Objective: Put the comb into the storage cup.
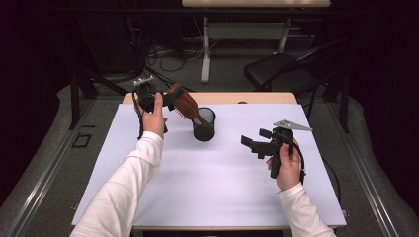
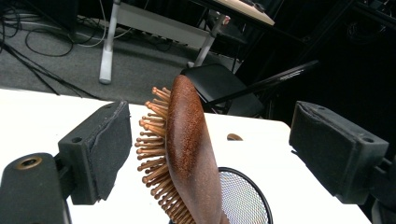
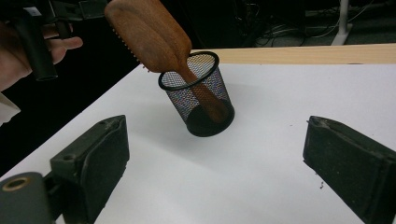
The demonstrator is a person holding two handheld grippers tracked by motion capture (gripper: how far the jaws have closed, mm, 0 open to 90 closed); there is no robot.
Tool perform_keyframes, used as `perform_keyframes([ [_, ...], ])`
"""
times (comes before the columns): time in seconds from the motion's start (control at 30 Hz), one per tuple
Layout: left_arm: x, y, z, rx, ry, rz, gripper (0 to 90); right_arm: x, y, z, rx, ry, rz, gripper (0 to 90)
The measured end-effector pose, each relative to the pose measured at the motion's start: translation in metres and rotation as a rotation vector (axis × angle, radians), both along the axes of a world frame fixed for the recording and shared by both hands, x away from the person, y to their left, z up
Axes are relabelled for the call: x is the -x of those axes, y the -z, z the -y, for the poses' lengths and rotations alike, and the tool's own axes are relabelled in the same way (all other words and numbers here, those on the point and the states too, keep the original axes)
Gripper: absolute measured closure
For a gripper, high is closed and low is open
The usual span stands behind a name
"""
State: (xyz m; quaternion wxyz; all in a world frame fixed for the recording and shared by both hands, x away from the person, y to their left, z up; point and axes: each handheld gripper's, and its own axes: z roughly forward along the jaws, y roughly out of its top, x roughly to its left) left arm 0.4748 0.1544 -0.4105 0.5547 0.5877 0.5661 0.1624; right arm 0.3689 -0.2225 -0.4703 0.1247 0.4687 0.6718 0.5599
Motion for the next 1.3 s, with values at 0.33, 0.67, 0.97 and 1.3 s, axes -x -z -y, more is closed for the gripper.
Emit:
perform_keyframes([
  [0.33,0.004,-0.004,-0.002,-0.028,0.032,0.007,2.0,0.0,0.0,0.0,0.002,-0.002,-0.001,6.7],
  [0.67,0.012,-0.008,-0.006,-0.032,0.054,0.014,0.3,0.0,0.0,-0.001,0.002,-0.001,-0.003,6.7],
  [0.97,0.019,-0.01,-0.011,-0.038,0.09,0.015,0.3,0.0,0.0,-0.001,0.004,-0.002,-0.002,6.7],
  [1.3,0.028,-0.014,-0.013,-0.033,0.112,0.014,0.2,0.0,0.001,-0.002,0.005,-0.001,-0.008,6.7],
])
